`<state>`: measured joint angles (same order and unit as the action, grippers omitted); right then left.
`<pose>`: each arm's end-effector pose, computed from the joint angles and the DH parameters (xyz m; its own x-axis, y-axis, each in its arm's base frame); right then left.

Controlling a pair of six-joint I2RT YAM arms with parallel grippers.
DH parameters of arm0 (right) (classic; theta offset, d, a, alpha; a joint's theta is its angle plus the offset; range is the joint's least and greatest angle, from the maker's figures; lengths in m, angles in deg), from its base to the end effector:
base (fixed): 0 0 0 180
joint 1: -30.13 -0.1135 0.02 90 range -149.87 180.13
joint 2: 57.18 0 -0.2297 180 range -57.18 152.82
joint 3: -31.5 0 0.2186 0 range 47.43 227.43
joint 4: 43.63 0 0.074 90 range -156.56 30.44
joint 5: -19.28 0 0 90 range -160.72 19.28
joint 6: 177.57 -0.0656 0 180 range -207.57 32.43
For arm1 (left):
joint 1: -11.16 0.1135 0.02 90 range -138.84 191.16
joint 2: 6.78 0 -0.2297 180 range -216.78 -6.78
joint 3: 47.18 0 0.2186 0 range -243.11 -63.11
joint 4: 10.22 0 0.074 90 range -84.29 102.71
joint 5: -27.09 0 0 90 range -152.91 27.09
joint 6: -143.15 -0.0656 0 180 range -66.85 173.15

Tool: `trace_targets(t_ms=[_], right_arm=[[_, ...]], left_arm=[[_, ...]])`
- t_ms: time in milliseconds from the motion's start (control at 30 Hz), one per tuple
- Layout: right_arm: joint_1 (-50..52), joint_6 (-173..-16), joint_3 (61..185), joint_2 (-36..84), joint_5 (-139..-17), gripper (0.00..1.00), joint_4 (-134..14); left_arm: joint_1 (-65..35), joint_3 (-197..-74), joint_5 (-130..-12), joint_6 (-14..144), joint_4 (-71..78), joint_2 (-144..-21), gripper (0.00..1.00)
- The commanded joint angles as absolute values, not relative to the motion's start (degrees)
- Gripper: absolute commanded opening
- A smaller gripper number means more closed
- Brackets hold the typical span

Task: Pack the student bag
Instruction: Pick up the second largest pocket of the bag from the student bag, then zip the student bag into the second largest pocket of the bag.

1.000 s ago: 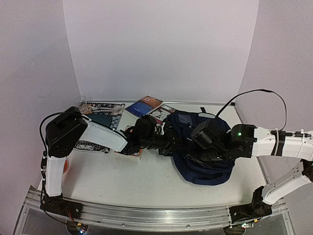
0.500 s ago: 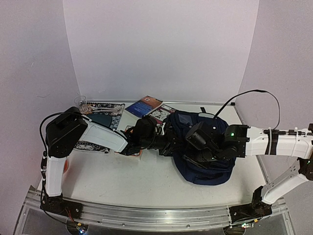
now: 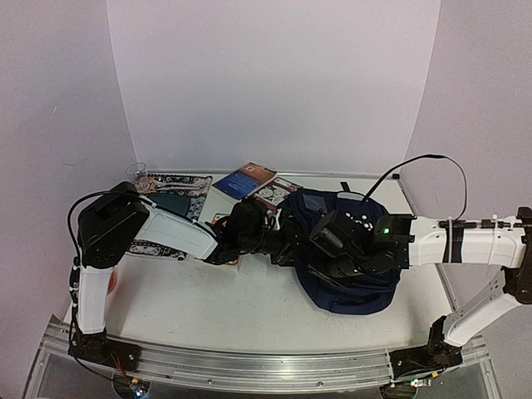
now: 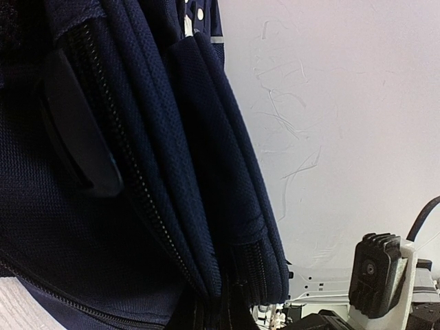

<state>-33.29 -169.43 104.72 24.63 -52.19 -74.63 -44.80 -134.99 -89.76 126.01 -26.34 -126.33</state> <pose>0.1566 0.2665 0.2214 -0.7713 0.5561 -0.3096 0.1777 0.6553 0.7342 0.2256 -0.3868 0.1626 -0.9836 -0.0671 -0.1676 0.1456 0.2542 -0.9561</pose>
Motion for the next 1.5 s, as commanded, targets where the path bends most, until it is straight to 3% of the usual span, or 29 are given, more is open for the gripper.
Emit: trace_targets(t_ms=[0, 400, 600, 1200, 1400, 1467], right_arm=[[-33.53, -170.84, 102.97, 25.26, -51.56, 0.27, -76.52], [-33.55, -173.97, 97.10, 21.47, -51.16, 0.16, -76.61], [-33.50, -174.20, 93.96, 18.40, -51.23, 0.00, -76.64], [-33.45, -168.43, 86.24, 1.02, -55.91, 0.00, -87.06], [-33.53, -159.20, 92.81, 1.68, -55.02, 0.00, -84.74], [-33.53, -155.32, 97.07, 4.50, -54.29, 0.10, -83.47]], left_arm=[[-45.00, -138.24, -89.29, 124.48, -34.50, -121.83, 0.00], [-44.92, -138.16, -89.37, 124.88, -34.63, -120.78, 0.00], [-44.60, -138.87, -89.29, 124.83, -34.70, -120.53, 0.00], [-35.10, -141.70, -93.66, 125.21, -34.29, -123.83, 0.00], [-35.48, -140.47, -95.31, 125.39, -34.27, -123.54, 0.00], [-35.81, -139.59, -95.14, 125.42, -34.27, -123.08, 0.00]])
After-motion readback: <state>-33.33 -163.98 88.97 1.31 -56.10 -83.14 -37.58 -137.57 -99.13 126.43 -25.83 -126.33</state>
